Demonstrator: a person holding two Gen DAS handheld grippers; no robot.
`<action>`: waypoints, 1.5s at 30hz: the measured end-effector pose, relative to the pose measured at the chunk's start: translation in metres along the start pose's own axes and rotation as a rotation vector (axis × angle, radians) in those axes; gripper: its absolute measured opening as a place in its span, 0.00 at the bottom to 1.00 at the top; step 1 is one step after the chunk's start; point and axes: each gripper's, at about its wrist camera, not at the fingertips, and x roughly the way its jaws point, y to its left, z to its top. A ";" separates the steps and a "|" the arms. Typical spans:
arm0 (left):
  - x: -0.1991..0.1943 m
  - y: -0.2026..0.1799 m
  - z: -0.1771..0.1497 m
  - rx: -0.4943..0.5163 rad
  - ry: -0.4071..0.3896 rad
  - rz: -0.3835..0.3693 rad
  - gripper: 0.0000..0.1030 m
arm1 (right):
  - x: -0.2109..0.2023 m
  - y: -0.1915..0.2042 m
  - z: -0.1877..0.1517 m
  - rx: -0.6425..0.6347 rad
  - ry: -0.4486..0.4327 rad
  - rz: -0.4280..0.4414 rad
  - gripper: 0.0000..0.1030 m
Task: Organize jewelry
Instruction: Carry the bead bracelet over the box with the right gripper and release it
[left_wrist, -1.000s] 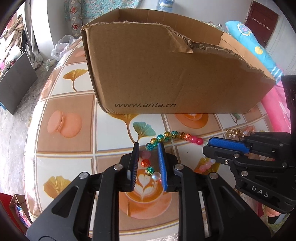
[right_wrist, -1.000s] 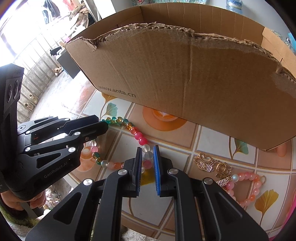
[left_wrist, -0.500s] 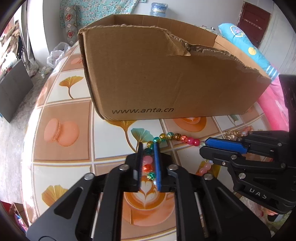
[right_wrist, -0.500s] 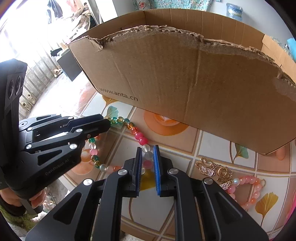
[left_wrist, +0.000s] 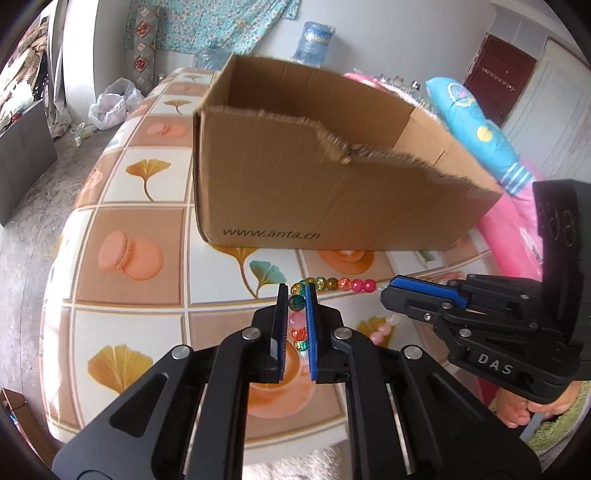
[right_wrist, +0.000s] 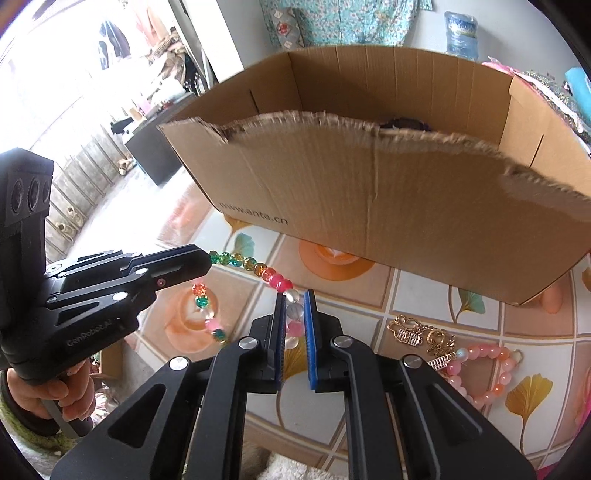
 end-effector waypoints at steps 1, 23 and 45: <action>-0.004 0.000 0.000 0.000 -0.005 -0.004 0.08 | -0.005 -0.001 -0.002 0.001 -0.007 0.005 0.10; -0.103 -0.059 0.106 0.211 -0.280 -0.139 0.08 | -0.111 -0.005 0.099 -0.049 -0.261 0.131 0.10; 0.023 0.003 0.157 0.171 -0.047 0.096 0.36 | 0.055 -0.044 0.187 0.080 0.149 0.143 0.11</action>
